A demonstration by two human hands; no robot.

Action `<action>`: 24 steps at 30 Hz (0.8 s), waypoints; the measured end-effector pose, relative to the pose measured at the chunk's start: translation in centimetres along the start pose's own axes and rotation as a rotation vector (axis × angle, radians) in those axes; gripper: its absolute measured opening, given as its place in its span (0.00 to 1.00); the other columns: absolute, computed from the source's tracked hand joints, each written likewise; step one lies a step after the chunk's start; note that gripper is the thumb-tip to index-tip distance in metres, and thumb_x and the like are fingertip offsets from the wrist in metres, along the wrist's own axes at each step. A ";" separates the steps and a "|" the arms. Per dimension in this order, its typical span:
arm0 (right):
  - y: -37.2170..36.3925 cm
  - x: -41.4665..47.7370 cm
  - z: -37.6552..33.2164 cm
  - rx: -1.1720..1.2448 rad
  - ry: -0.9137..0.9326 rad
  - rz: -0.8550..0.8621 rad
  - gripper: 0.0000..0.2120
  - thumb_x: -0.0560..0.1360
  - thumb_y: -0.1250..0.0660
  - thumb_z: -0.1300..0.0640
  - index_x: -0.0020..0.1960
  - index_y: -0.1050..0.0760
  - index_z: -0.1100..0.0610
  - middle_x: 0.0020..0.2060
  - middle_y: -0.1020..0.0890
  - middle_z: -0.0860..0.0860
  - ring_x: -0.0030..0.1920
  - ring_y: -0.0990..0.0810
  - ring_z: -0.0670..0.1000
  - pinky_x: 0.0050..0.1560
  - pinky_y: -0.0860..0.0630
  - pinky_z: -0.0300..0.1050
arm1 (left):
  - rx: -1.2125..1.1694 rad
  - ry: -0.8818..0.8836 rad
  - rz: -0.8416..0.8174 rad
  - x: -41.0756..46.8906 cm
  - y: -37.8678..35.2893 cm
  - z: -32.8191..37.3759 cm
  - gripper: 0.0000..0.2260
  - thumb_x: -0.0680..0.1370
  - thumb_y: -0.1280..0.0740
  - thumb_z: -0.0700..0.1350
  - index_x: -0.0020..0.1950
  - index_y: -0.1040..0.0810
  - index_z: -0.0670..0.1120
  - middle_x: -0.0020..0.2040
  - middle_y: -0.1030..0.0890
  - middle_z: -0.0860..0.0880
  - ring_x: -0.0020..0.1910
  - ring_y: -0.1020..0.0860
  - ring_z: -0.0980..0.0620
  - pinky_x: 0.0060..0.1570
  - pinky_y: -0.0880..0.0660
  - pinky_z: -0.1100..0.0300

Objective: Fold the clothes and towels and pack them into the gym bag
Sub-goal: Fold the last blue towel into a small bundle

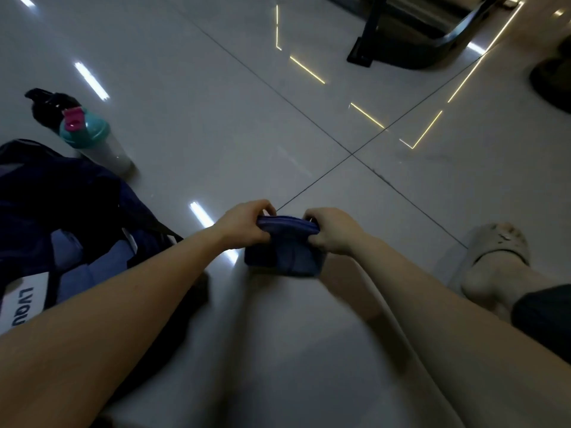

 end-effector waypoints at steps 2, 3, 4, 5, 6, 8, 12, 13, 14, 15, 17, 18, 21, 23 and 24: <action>1.8 -0.5 -0.7 -0.072 0.060 0.114 0.07 0.69 0.32 0.57 0.47 0.25 0.52 0.40 0.21 0.49 0.42 0.23 0.56 0.39 0.27 0.49 | 0.117 -0.100 0.157 -0.5 1.7 1.3 0.12 0.68 0.26 0.45 0.49 0.21 0.51 0.41 0.20 0.55 0.41 0.22 0.52 0.37 0.31 0.60; 2.2 -0.9 -1.2 -0.116 0.097 0.179 0.07 0.70 0.32 0.57 0.47 0.25 0.52 0.41 0.22 0.50 0.41 0.23 0.55 0.39 0.26 0.49 | 0.185 -0.157 0.222 -1.0 2.0 1.8 0.11 0.68 0.26 0.45 0.48 0.21 0.51 0.41 0.21 0.55 0.41 0.23 0.51 0.36 0.33 0.59; 2.2 -1.5 -1.5 -0.156 0.133 0.243 0.07 0.70 0.32 0.57 0.47 0.26 0.52 0.42 0.22 0.50 0.41 0.24 0.55 0.40 0.26 0.50 | 0.254 -0.217 0.273 -1.5 2.0 2.2 0.10 0.68 0.26 0.45 0.47 0.21 0.50 0.41 0.22 0.55 0.41 0.24 0.50 0.36 0.35 0.59; 1.7 -2.1 -1.7 -0.187 0.155 0.286 0.08 0.70 0.31 0.57 0.47 0.27 0.53 0.42 0.22 0.51 0.41 0.25 0.56 0.40 0.26 0.50 | 0.318 -0.272 0.301 -2.0 1.5 2.2 0.10 0.67 0.26 0.45 0.46 0.22 0.50 0.41 0.22 0.53 0.41 0.24 0.48 0.37 0.35 0.58; 0.8 -2.7 -1.8 -0.213 0.159 0.296 0.09 0.69 0.31 0.57 0.48 0.27 0.53 0.42 0.22 0.53 0.42 0.24 0.57 0.40 0.26 0.50 | 0.374 -0.320 0.307 -2.6 0.7 2.1 0.10 0.66 0.26 0.44 0.45 0.23 0.49 0.40 0.22 0.51 0.40 0.23 0.46 0.38 0.34 0.58; -1.8 -4.0 -1.6 -0.261 0.141 0.262 0.11 0.68 0.29 0.58 0.49 0.28 0.54 0.43 0.21 0.56 0.43 0.23 0.61 0.41 0.26 0.52 | 0.458 -0.392 0.288 -4.2 -1.5 1.3 0.13 0.62 0.24 0.42 0.42 0.24 0.47 0.38 0.22 0.48 0.36 0.24 0.43 0.38 0.33 0.57; -7.2 -6.8 -1.3 -0.364 0.155 0.173 0.13 0.65 0.26 0.58 0.46 0.25 0.54 0.41 0.18 0.56 0.42 0.21 0.62 0.42 0.26 0.49 | 0.562 -0.357 0.144 -7.5 -6.2 -1.3 0.13 0.58 0.21 0.41 0.36 0.24 0.49 0.31 0.21 0.49 0.31 0.23 0.43 0.31 0.31 0.60; -8.1 -7.4 -1.3 -0.386 0.169 0.148 0.13 0.64 0.25 0.58 0.45 0.25 0.53 0.40 0.18 0.55 0.41 0.20 0.60 0.42 0.25 0.49 | 0.571 -0.339 0.120 -8.1 -7.2 -2.1 0.12 0.60 0.22 0.42 0.36 0.24 0.49 0.30 0.21 0.49 0.31 0.22 0.43 0.31 0.31 0.60; -8.7 -7.8 -1.3 -0.404 0.182 0.128 0.13 0.64 0.25 0.57 0.45 0.24 0.52 0.39 0.17 0.53 0.41 0.20 0.59 0.43 0.24 0.48 | 0.557 -0.325 0.116 -8.4 -7.9 -2.8 0.09 0.63 0.24 0.43 0.37 0.24 0.49 0.31 0.20 0.49 0.33 0.22 0.43 0.31 0.29 0.59; -9.0 -8.1 -1.3 -0.416 0.192 0.117 0.12 0.63 0.24 0.56 0.45 0.24 0.52 0.38 0.17 0.52 0.41 0.20 0.58 0.43 0.24 0.48 | 0.543 -0.303 0.118 -8.7 -8.3 -3.3 0.06 0.67 0.28 0.45 0.38 0.24 0.49 0.33 0.19 0.48 0.34 0.21 0.42 0.33 0.27 0.56; -9.0 -8.4 -1.1 -0.420 0.189 0.126 0.11 0.64 0.25 0.55 0.44 0.23 0.51 0.37 0.17 0.51 0.41 0.20 0.57 0.43 0.24 0.47 | 0.520 -0.260 0.133 -8.8 -8.6 -3.9 0.07 0.73 0.38 0.50 0.43 0.23 0.49 0.36 0.19 0.46 0.37 0.21 0.39 0.37 0.24 0.51; -8.9 -8.3 -0.8 -0.405 0.178 0.145 0.11 0.64 0.26 0.54 0.44 0.23 0.52 0.37 0.18 0.52 0.41 0.20 0.58 0.43 0.25 0.47 | 0.518 -0.238 0.132 -8.7 -8.7 -4.0 0.11 0.75 0.41 0.53 0.46 0.23 0.49 0.38 0.18 0.46 0.39 0.22 0.39 0.40 0.24 0.50; -8.2 -8.2 0.4 -0.255 0.066 0.167 0.09 0.69 0.31 0.50 0.48 0.22 0.52 0.43 0.18 0.55 0.46 0.21 0.61 0.48 0.26 0.50 | 0.409 -0.114 0.144 -8.3 -7.9 -4.1 0.10 0.77 0.36 0.55 0.52 0.22 0.51 0.44 0.19 0.45 0.45 0.23 0.40 0.45 0.26 0.51; -7.9 -8.2 1.2 -0.128 -0.026 0.164 0.10 0.72 0.32 0.48 0.51 0.21 0.51 0.46 0.18 0.56 0.48 0.21 0.61 0.50 0.27 0.50 | 0.274 -0.040 0.154 -7.8 -7.3 -4.1 0.09 0.77 0.32 0.55 0.50 0.22 0.51 0.44 0.20 0.47 0.45 0.23 0.44 0.42 0.29 0.54; -7.7 -8.1 1.4 -0.088 -0.053 0.161 0.10 0.73 0.32 0.48 0.52 0.20 0.51 0.46 0.18 0.57 0.48 0.21 0.61 0.49 0.27 0.50 | 0.226 -0.007 0.141 -7.5 -7.1 -4.1 0.09 0.76 0.30 0.55 0.48 0.22 0.51 0.42 0.21 0.48 0.44 0.23 0.45 0.41 0.29 0.54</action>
Point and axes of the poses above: each hand's wrist, its own x-axis towards the middle knuckle, its own y-axis out of the back of the hand, z = x × y, the point moved 5 cm from there along x, towards the middle knuckle
